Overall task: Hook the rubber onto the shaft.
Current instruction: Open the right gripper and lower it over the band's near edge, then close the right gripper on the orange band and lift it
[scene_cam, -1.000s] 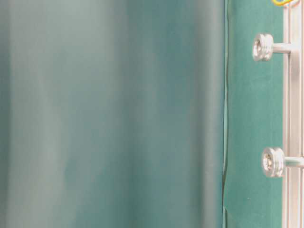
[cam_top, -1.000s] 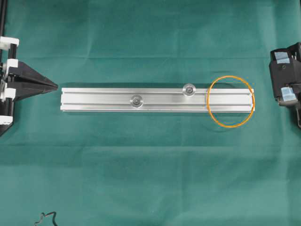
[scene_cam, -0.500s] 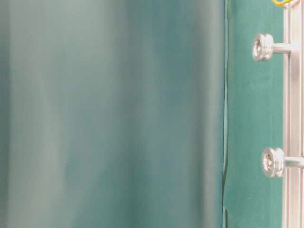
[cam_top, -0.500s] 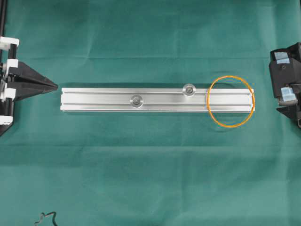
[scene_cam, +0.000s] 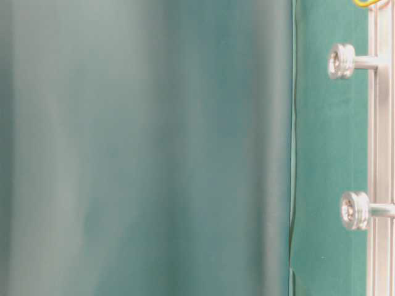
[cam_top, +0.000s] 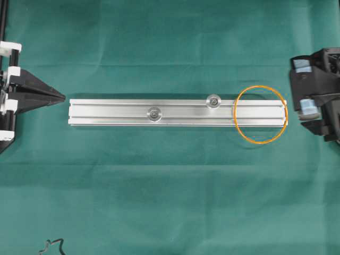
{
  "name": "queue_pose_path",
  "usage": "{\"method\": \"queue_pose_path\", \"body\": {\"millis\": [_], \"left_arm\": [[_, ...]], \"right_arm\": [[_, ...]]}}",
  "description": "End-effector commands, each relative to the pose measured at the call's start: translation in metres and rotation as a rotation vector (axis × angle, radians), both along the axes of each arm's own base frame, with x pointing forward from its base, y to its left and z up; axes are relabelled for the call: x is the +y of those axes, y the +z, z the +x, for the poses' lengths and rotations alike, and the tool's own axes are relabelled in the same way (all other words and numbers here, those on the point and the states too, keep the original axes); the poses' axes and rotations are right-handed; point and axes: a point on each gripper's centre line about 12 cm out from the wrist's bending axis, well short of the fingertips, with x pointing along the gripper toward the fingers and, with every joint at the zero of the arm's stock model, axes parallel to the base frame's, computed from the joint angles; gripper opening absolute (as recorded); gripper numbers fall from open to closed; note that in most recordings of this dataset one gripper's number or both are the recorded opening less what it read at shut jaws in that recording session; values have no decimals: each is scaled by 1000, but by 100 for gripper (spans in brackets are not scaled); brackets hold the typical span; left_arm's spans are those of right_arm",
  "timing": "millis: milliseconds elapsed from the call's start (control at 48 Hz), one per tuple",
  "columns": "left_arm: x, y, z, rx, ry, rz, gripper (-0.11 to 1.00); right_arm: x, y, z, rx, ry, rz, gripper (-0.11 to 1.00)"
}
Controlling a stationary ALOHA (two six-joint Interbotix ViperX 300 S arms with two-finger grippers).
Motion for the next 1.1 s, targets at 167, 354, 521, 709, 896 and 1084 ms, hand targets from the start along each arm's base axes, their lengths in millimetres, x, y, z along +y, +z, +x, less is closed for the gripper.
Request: {"method": "queue_pose_path", "body": {"millis": [167, 354, 521, 709, 896, 1084], "left_arm": [[0, 12, 3, -29, 0, 3, 0], [0, 12, 3, -29, 0, 1, 0], [0, 12, 3, -29, 0, 1, 0], [0, 12, 3, -29, 0, 3, 0], [0, 12, 3, -29, 0, 3, 0], [0, 12, 3, -31, 0, 1, 0]], "right_arm": [[0, 11, 29, -26, -4, 5, 96], [0, 10, 40, -18, -3, 5, 96], [0, 10, 41, -17, -3, 5, 96], [0, 9, 41, -15, -3, 5, 96], [1, 8, 42, -18, -1, 5, 96], [4, 3, 42, -23, 3, 22, 96]]}}
